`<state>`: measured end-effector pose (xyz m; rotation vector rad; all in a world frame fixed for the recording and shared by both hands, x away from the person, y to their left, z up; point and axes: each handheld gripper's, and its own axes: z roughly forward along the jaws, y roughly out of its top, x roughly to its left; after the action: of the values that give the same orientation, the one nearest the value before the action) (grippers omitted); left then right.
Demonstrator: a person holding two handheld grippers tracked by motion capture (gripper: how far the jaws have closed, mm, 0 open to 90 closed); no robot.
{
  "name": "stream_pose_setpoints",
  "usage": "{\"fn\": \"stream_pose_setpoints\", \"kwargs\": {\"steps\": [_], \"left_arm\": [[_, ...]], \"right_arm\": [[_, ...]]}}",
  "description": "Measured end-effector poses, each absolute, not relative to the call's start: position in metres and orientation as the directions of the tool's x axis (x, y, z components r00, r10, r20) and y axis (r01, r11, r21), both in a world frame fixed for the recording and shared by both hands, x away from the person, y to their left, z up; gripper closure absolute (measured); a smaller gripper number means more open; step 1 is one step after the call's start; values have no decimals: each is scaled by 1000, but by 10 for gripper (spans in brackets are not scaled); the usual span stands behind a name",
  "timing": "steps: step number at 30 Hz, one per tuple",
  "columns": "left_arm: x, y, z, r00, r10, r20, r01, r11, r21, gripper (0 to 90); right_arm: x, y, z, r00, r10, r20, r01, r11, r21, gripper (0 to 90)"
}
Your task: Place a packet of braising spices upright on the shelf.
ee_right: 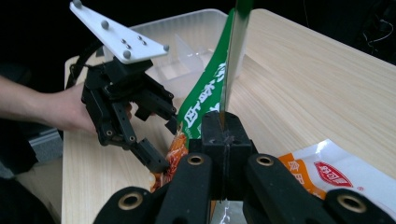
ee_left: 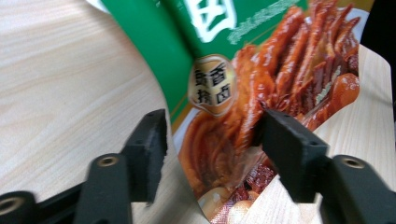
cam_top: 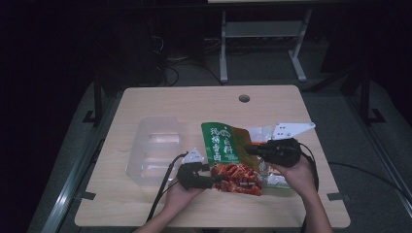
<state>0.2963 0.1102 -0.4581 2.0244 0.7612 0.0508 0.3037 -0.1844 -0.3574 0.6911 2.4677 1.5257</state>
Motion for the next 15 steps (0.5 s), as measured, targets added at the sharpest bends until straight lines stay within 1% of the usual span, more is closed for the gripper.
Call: {"fn": "stream_pose_setpoints", "kwargs": {"steps": [3,6,9,10,13,15], "left_arm": [[295,112,-456,809,535,-243,478,-358,802,527],[295,113,-456,807,534,-252,481,-347,805,601],[296,117,-457,801,524,-289,499,-319,805,695],[296,117,-457,801,524,-289,499,-319,805,720],[296,119,-457,801,513,-308,508,-312,803,778],[295,120,-456,804,513,-300,500,-313,807,804]], "right_arm": [[303,-185,-359,-879,465,104,304,379,874,900],[303,-186,-362,-879,465,105,303,375,876,900],[303,-184,-363,-879,466,97,300,385,873,900],[303,-184,-363,-879,466,97,300,385,873,900],[302,-183,-364,-879,467,97,300,384,873,900],[303,-183,-365,-879,467,97,300,382,874,900]]}}
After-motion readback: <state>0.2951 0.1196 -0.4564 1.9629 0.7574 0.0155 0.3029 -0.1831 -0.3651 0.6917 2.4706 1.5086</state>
